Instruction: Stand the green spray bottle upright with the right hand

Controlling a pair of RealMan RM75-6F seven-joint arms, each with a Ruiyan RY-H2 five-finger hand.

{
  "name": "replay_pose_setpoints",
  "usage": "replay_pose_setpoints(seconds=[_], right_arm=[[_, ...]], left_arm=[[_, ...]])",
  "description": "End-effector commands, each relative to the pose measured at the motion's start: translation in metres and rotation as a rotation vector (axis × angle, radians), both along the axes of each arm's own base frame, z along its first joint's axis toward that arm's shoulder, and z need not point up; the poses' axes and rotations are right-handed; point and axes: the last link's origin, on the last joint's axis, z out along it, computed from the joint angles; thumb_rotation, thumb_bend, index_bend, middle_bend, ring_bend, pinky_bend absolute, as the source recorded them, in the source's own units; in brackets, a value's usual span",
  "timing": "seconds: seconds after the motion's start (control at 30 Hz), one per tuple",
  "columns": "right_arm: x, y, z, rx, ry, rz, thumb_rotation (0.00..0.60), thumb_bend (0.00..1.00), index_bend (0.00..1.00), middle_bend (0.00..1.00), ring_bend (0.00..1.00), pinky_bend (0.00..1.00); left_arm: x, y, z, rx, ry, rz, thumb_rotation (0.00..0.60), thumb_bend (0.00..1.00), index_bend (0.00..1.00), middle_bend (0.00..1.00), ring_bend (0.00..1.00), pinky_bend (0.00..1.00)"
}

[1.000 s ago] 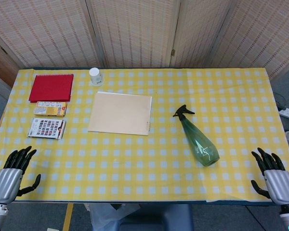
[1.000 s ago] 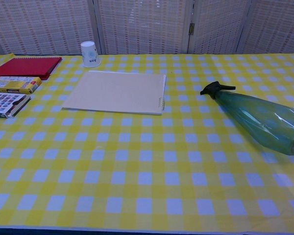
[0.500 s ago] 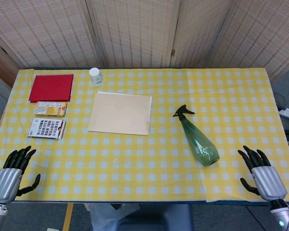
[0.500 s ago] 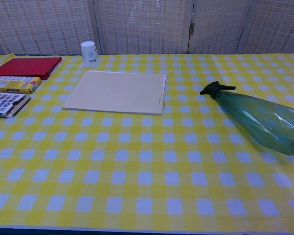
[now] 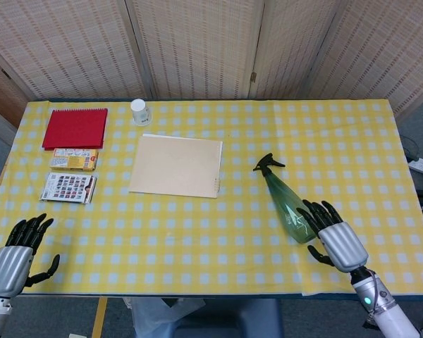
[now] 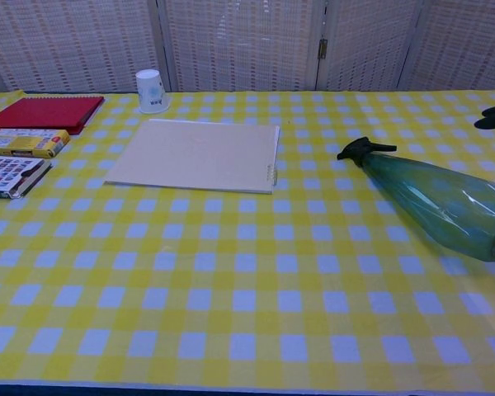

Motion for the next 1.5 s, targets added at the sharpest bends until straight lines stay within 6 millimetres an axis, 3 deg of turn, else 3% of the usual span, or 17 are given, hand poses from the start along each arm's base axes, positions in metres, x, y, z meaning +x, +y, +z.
replay_pose_setpoints(seconds=[0.03, 0.3, 0.57, 0.9, 1.23, 1.5], right_arm=[[0.013, -0.019, -0.025, -0.017, 0.019, 0.032, 0.6, 0.38, 0.0, 0.0, 0.01, 0.0], [0.032, -0.033, -0.061, -0.044, 0.05, 0.034, 0.6, 0.38, 0.0, 0.0, 0.0, 0.0], [0.013, -0.04, -0.069, -0.06, 0.148, -0.006, 0.6, 0.38, 0.0, 0.0, 0.0, 0.0], [-0.03, -0.055, -0.056, -0.102, 0.224, -0.108, 0.6, 0.38, 0.0, 0.0, 0.0, 0.0], [-0.056, -0.088, -0.017, -0.221, 0.265, -0.181, 0.6, 0.38, 0.0, 0.0, 0.0, 0.0], [-0.036, -0.093, -0.013, -0.052, 0.034, -0.272, 0.6, 0.38, 0.0, 0.0, 0.0, 0.0]], left_arm=[[0.0, 0.0, 0.001, 0.002, -0.003, -0.001, 0.331, 0.5, 0.0, 0.06, 0.05, 0.0], [0.0, -0.003, 0.007, 0.015, -0.025, -0.01, 0.328, 0.5, 0.0, 0.06, 0.05, 0.0], [0.0, -0.004, 0.011, 0.025, -0.037, -0.015, 0.331, 0.5, 0.0, 0.06, 0.05, 0.0], [0.0, -0.004, 0.009, 0.02, -0.032, -0.015, 0.332, 0.5, 0.0, 0.06, 0.05, 0.0], [0.001, -0.004, 0.008, 0.016, -0.027, -0.015, 0.33, 0.5, 0.0, 0.06, 0.05, 0.0], [0.001, -0.003, 0.006, 0.012, -0.022, -0.01, 0.332, 0.5, 0.0, 0.06, 0.05, 0.0]])
